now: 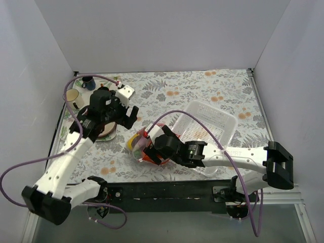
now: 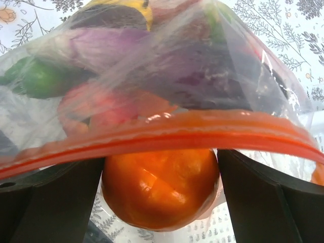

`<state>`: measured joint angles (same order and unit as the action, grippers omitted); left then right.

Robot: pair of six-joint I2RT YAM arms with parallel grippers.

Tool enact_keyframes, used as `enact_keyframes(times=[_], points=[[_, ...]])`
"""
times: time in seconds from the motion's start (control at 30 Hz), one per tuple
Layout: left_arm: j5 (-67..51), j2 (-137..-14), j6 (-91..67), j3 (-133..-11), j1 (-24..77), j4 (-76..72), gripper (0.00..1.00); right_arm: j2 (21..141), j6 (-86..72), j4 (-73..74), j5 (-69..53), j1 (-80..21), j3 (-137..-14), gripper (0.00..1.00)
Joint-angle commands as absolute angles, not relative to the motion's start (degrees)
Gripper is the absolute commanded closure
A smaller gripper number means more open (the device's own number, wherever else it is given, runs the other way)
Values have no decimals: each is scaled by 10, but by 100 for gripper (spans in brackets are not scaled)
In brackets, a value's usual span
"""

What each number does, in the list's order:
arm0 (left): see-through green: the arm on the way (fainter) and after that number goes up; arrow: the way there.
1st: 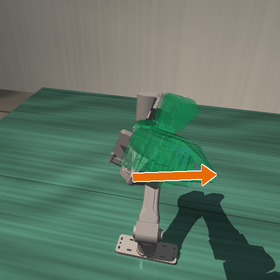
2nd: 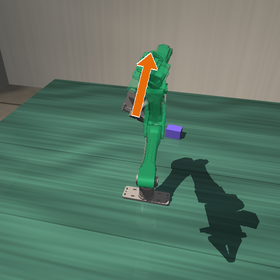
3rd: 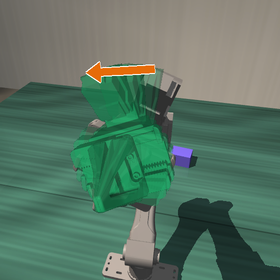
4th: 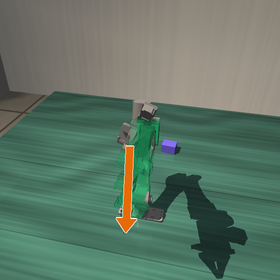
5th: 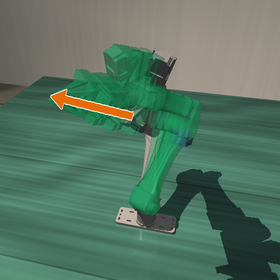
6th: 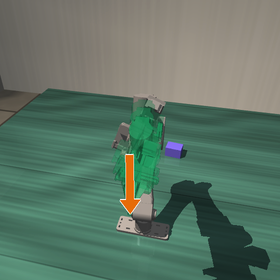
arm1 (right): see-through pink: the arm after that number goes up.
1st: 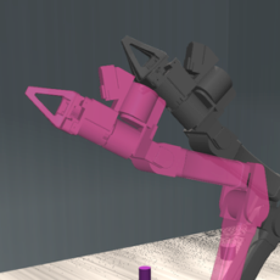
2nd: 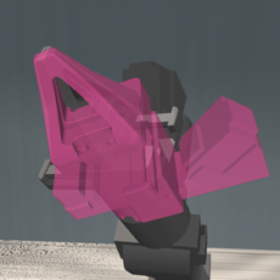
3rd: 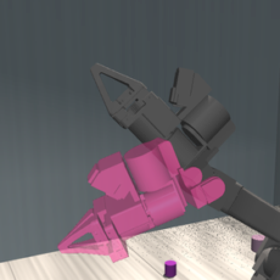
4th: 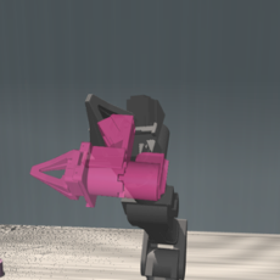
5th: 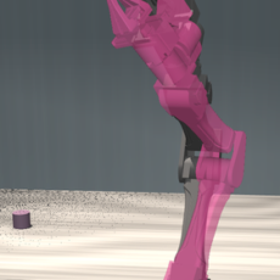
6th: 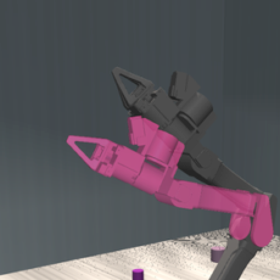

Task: Open the zip-top bag and remove the fake food

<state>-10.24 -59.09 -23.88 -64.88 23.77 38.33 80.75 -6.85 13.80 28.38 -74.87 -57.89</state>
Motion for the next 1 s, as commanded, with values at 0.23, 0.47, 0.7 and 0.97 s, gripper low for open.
enact_keyframes(times=[0.23,0.47,0.7,0.97], points=[[-247,-793,-265,-629,141,392,21,775,-136,120,313,-762,-517,1],[-310,-801,-243,-611,141,422,9,787,-165,131,315,-781,-498,1],[-324,-805,-246,-570,140,400,16,788,-177,142,316,-795,-499,14],[-345,-817,-257,-536,142,374,43,793,-171,155,315,-805,-534,59]])
